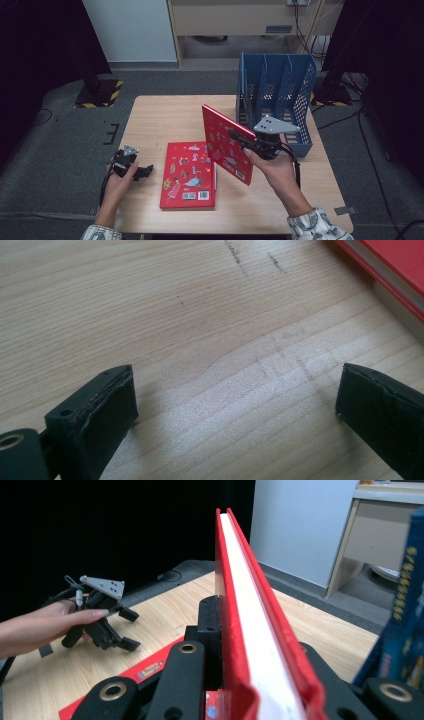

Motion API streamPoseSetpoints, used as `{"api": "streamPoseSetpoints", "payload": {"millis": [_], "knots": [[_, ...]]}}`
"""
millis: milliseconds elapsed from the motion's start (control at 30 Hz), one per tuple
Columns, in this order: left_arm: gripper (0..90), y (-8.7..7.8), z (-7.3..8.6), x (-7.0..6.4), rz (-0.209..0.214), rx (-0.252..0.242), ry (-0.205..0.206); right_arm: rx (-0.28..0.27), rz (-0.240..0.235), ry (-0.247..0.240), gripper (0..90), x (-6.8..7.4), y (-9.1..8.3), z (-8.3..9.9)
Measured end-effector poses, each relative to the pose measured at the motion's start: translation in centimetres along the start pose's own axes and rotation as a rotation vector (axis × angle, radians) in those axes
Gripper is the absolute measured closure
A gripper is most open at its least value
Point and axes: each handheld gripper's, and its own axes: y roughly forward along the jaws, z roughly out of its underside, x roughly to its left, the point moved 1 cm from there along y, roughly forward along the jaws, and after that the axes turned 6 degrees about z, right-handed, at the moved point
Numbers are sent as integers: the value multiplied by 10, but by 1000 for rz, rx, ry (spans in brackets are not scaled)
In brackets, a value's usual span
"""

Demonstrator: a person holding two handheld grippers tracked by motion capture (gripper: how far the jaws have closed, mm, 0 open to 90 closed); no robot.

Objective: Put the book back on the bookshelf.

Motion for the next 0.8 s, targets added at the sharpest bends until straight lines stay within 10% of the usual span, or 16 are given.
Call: {"api": "streamPoseSetpoints", "payload": {"millis": [800], "knots": [[0,3,4,-2,18,-33,-14,16,54,24,794,-21,-48,23]]}}
